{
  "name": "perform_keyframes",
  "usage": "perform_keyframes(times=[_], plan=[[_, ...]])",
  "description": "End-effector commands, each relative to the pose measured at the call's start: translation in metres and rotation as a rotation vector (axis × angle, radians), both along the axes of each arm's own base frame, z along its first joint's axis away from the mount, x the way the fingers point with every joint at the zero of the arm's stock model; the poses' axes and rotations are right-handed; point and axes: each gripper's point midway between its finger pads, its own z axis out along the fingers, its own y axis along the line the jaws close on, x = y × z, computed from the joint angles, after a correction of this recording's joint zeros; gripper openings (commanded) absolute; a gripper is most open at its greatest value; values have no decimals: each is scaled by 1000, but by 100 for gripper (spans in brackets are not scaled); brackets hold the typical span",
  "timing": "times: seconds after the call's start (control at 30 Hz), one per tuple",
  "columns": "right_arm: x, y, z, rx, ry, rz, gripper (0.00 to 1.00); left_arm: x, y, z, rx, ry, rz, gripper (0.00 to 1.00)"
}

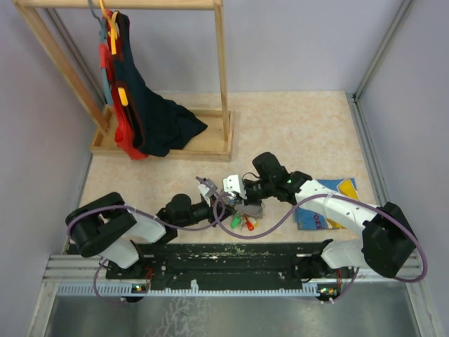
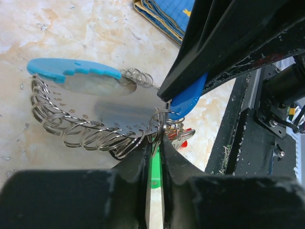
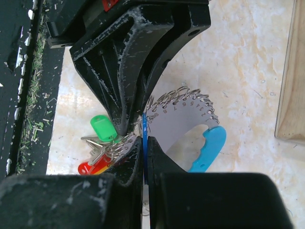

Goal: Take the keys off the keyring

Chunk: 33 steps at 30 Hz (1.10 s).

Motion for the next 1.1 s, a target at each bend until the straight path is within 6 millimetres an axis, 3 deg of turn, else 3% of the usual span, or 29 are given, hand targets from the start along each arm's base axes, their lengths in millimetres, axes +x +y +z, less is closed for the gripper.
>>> perform_keyframes(times=[0.0, 0.1, 0.47, 0.7, 1.07], plan=[[9, 14, 41, 111, -82, 31, 0, 3, -5, -2, -14, 71, 36, 10], [9, 14, 41, 111, -83, 30, 0, 0, -4, -3, -14, 89, 30, 1], [13, 12, 39, 99, -96, 11, 0, -16, 2, 8, 17, 161, -14, 0], [6, 14, 38, 108, -75, 46, 0, -24, -9, 22, -19, 277, -48, 0], [4, 12, 36, 100, -77, 57, 3, -12, 2, 42, -123, 470, 93, 0]])
